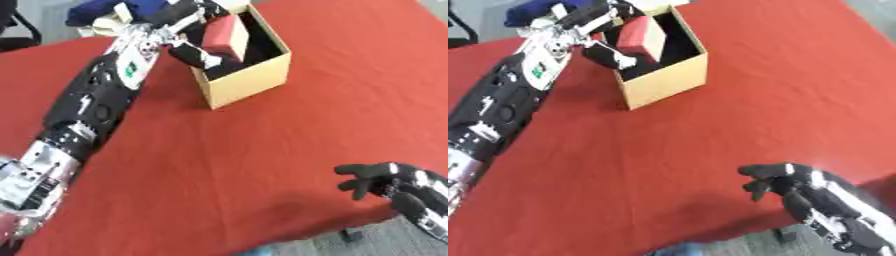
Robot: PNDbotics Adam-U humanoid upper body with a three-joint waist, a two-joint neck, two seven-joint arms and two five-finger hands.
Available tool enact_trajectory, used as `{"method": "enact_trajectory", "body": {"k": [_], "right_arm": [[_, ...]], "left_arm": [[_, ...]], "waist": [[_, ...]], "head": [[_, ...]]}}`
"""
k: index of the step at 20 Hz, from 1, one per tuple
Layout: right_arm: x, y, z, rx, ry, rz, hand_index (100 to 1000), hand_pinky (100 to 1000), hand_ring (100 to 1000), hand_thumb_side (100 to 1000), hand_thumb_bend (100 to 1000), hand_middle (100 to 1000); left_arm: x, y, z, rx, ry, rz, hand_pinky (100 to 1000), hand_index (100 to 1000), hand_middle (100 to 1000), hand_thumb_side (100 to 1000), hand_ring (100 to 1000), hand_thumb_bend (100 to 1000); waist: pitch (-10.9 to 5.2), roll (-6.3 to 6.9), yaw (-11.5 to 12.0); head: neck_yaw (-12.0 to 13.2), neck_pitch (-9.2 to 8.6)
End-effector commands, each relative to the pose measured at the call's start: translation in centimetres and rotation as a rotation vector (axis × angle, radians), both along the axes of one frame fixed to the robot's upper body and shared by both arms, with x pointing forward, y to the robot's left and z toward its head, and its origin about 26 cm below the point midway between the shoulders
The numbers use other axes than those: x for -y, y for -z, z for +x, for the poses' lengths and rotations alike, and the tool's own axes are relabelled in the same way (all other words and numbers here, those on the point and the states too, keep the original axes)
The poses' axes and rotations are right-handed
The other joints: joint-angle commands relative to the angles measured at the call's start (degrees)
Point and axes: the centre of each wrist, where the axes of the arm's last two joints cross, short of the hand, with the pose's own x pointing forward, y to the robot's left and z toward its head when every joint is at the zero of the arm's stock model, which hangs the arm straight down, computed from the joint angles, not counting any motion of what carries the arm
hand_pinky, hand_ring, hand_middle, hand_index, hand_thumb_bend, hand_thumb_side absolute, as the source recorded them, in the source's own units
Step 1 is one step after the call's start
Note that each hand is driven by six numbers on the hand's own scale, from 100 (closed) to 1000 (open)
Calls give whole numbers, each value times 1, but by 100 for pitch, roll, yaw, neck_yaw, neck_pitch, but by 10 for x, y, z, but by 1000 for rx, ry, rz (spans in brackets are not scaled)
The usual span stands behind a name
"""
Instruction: Pick up objects on the table and place them in the box.
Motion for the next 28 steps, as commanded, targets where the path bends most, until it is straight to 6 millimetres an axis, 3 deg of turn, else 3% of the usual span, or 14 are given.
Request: {"method": "enact_trajectory", "body": {"k": [1, 4, 11, 16, 21, 25, 28], "right_arm": [[1, -8, 1, 29, 1, -3, 825, 850, 936, 560, 100, 589], [1, -7, 1, 25, 0, -3, 826, 850, 936, 558, 100, 589], [2, -7, 0, 22, -2, -2, 826, 850, 936, 556, 100, 589], [2, -6, 0, 21, -3, 0, 826, 850, 936, 555, 100, 589], [4, -4, 0, 13, 5, 4, 826, 850, 936, 554, 100, 589], [8, 0, -1, -2, 29, 6, 826, 850, 936, 551, 100, 589], [11, 2, -2, -8, 44, 9, 826, 850, 936, 551, 100, 589]], "left_arm": [[-1, -13, -1, 38, 13, -6, 1000, 850, 744, 507, 697, 365], [-1, -14, -3, 36, 22, -24, 1000, 875, 785, 551, 728, 374], [0, -12, -3, 13, 37, -7, 1000, 906, 828, 554, 775, 411], [2, -10, -3, 9, 50, 8, 1000, 937, 856, 638, 801, 498], [0, -9, -6, 6, 63, -29, 1000, 915, 830, 622, 781, 421], [-1, -13, -18, -9, 114, -135, 1000, 883, 789, 635, 747, 254], [-1, -20, -30, -44, 147, -216, 1000, 883, 789, 635, 747, 254]], "waist": [[-108, -45, 45], [-146, -59, 110], [-203, -82, 124], [-222, -89, 126], [-272, -127, 218], [-363, -181, 462], [-406, -198, 575]], "head": [[12, -35], [7, -32], [4, -40], [0, -36], [-27, -12], [-91, 67], [-121, 102]]}}
